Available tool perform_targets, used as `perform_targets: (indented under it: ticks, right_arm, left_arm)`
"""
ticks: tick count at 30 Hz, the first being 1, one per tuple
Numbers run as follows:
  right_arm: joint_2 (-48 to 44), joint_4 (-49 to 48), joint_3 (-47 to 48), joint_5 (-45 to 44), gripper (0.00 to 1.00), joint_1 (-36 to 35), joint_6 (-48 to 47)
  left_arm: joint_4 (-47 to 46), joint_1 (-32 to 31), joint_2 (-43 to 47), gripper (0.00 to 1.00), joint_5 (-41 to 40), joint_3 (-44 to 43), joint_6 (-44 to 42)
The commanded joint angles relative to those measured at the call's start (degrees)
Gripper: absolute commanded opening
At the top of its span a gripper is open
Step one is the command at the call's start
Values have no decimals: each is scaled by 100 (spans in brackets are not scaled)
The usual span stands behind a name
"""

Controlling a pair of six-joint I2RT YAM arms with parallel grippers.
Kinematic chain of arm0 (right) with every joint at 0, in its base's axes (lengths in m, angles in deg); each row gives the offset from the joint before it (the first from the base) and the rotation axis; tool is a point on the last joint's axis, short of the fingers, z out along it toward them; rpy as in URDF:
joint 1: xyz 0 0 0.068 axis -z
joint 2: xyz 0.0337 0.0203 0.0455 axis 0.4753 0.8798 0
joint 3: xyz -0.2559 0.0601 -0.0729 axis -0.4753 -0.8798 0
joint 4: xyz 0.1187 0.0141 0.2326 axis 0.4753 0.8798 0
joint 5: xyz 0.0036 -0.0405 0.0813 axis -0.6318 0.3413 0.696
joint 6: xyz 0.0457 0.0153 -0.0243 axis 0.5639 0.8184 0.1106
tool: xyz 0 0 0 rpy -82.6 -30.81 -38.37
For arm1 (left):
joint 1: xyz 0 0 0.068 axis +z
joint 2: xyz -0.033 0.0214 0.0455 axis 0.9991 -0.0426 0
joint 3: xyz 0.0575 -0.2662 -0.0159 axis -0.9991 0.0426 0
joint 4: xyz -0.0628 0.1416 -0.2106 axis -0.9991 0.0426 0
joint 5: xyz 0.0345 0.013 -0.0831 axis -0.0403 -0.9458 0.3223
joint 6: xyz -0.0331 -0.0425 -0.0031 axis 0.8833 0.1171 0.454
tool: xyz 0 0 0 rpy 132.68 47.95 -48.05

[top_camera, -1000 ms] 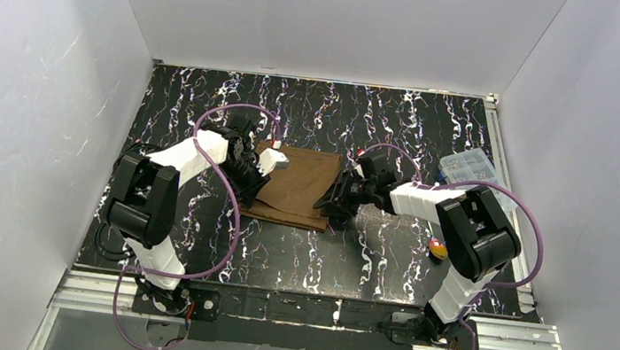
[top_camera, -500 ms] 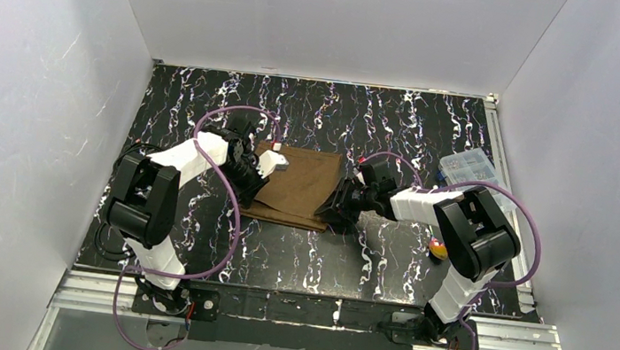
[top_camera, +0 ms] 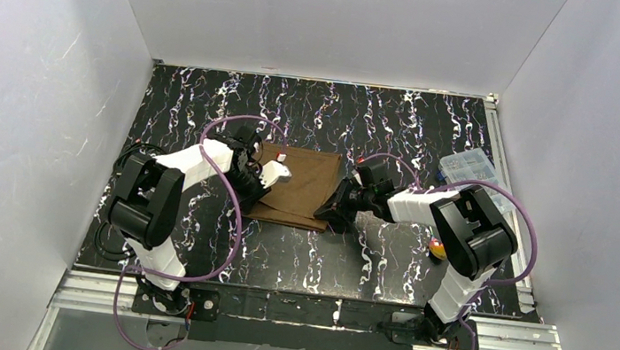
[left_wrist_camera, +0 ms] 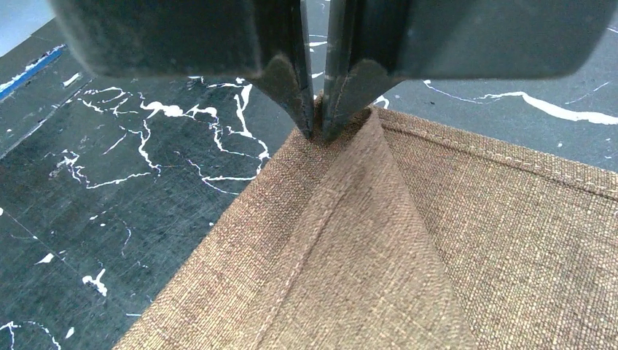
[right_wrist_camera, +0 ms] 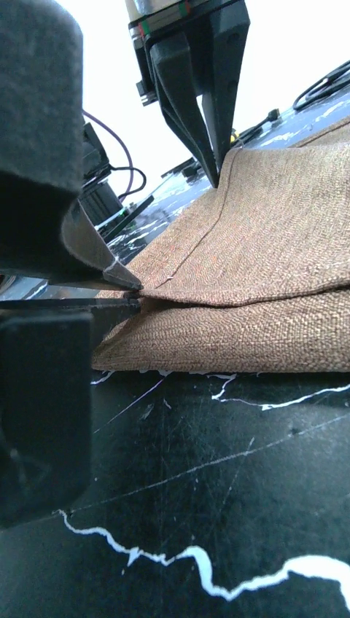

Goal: Fold the napkin into a case and place the utensils inside
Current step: Smooth out the upper triangle-folded napkin at the center of the board.

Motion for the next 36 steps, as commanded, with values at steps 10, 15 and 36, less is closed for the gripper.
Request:
perform_targets:
  ticks: [10, 15, 36]
  right_arm:
    - [-479, 577, 115, -28, 1, 69, -337]
    - [-608, 972, 146, 29, 1, 229, -696]
    - [-321, 1694, 561, 275, 1, 393, -1311]
  left_arm:
    - [26, -38, 312, 9, -88, 50, -151]
    - [202, -37, 419, 12, 98, -68, -129]
    - [1371, -43, 833, 21, 703, -471, -628]
